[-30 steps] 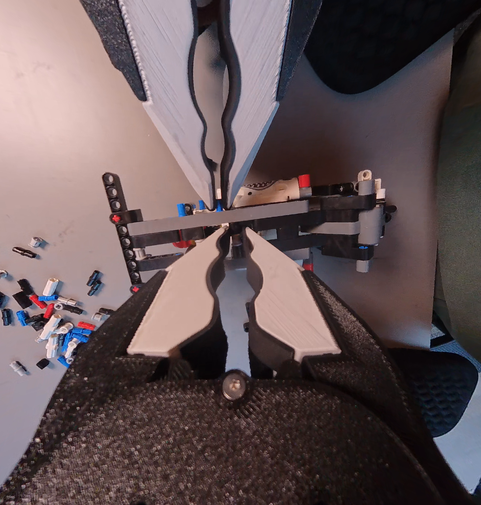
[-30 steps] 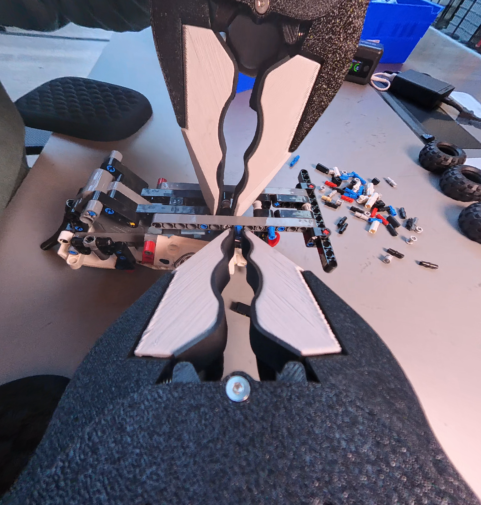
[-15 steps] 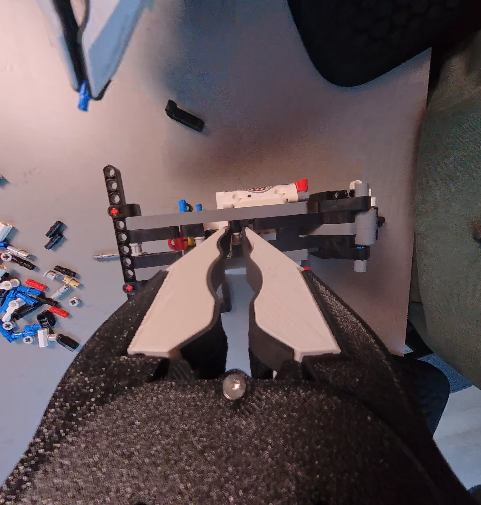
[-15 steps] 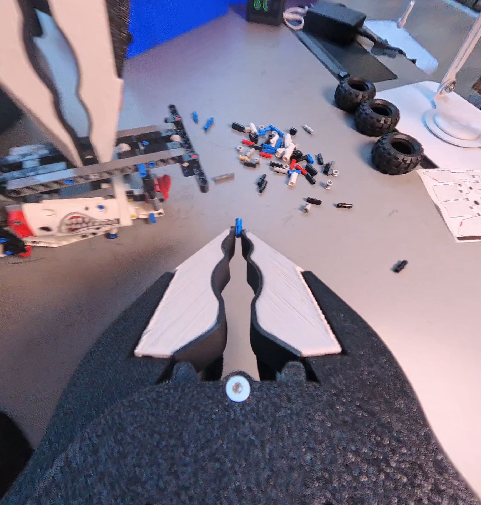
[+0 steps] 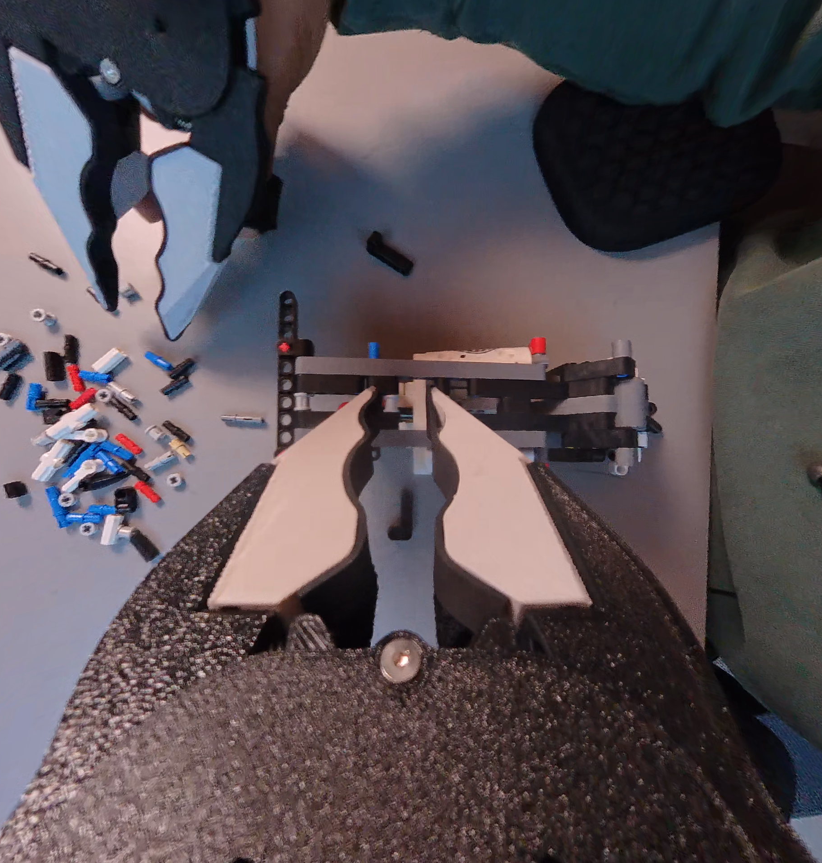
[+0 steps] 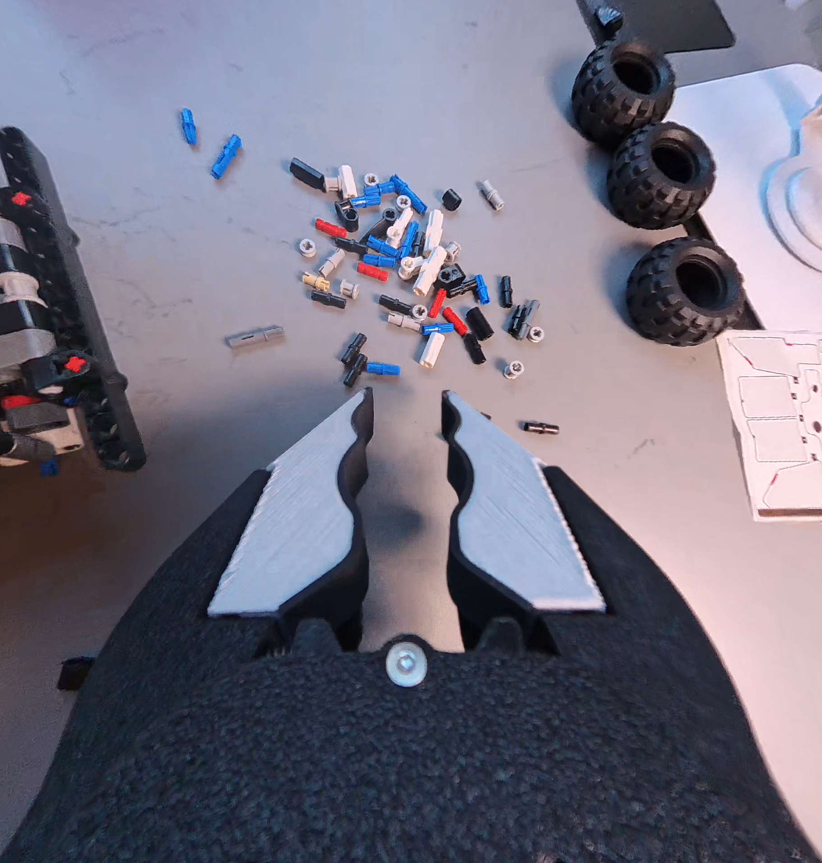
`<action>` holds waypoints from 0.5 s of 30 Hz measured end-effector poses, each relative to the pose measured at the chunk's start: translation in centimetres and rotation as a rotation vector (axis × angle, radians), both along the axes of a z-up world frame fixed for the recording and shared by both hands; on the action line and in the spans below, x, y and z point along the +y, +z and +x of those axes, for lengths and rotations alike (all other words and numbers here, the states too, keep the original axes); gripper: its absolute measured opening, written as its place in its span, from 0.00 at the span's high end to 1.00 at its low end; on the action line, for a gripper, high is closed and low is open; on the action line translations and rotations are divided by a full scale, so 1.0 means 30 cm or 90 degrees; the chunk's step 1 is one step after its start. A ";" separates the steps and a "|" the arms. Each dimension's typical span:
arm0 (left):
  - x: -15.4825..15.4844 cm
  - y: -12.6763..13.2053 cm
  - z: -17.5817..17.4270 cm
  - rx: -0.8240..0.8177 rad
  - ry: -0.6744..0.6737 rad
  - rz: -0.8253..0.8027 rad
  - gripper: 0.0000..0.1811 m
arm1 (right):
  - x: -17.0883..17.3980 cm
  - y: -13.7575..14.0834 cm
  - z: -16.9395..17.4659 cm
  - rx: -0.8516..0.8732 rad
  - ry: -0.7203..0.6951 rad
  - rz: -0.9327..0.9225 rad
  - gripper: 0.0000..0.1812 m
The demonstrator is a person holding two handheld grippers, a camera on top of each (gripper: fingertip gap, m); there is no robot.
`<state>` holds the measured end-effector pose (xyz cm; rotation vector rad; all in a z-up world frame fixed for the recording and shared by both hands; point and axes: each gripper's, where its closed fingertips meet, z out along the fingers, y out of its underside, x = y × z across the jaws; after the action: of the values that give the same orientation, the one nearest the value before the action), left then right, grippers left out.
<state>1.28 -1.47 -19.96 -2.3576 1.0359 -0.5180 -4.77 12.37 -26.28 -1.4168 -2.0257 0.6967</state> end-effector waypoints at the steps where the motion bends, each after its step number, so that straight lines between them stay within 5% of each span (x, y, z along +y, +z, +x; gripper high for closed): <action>1: 0.015 -0.006 -0.016 0.021 0.009 0.008 0.89 | 0.003 0.027 0.010 0.021 -0.009 -0.008 0.84; 8: 0.018 -0.070 -0.025 0.115 -0.023 -0.020 0.87 | -0.228 0.247 0.209 0.174 0.127 -0.174 0.91; 15: 0.037 -0.071 -0.012 0.128 -0.031 -0.027 0.89 | -0.370 0.157 0.240 0.108 0.194 -0.155 0.91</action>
<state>0.93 -0.36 -22.10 -2.4656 1.1843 -0.3278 2.43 1.27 -21.57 -1.1381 -2.0948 1.1879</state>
